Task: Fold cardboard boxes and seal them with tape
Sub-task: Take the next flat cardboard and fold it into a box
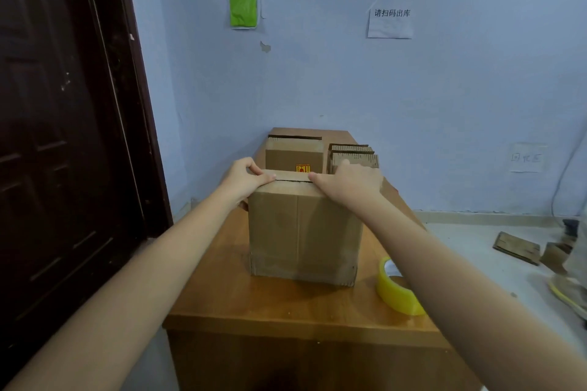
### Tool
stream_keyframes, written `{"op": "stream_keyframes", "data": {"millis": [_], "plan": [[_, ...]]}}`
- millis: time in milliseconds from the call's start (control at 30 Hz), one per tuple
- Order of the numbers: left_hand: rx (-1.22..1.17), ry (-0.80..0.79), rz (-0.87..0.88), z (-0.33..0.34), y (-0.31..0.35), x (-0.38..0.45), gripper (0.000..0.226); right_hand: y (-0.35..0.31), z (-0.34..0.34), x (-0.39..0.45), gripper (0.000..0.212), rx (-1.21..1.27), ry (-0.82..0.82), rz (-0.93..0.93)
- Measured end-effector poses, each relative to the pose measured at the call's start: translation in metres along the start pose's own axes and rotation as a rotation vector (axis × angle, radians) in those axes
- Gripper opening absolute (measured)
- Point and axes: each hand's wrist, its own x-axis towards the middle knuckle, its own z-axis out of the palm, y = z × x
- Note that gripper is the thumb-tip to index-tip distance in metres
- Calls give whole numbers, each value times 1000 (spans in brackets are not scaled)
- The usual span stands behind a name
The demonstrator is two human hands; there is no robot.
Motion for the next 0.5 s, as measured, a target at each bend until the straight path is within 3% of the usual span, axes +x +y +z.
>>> {"op": "stream_keyframes", "data": {"millis": [167, 300, 367, 500], "plan": [[-9, -27, -102, -3, 0, 6, 21, 16, -5, 9, 48, 166, -81, 56], [-44, -109, -226, -9, -2, 8, 60, 43, -4, 19, 42, 556, -217, 120], [-80, -164, -274, -13, -2, 6, 64, 50, -4, 16, 50, 702, -275, 168], [-36, -234, -320, -16, 4, -3, 55, 58, -3, 4, 64, 751, -541, 197]]}}
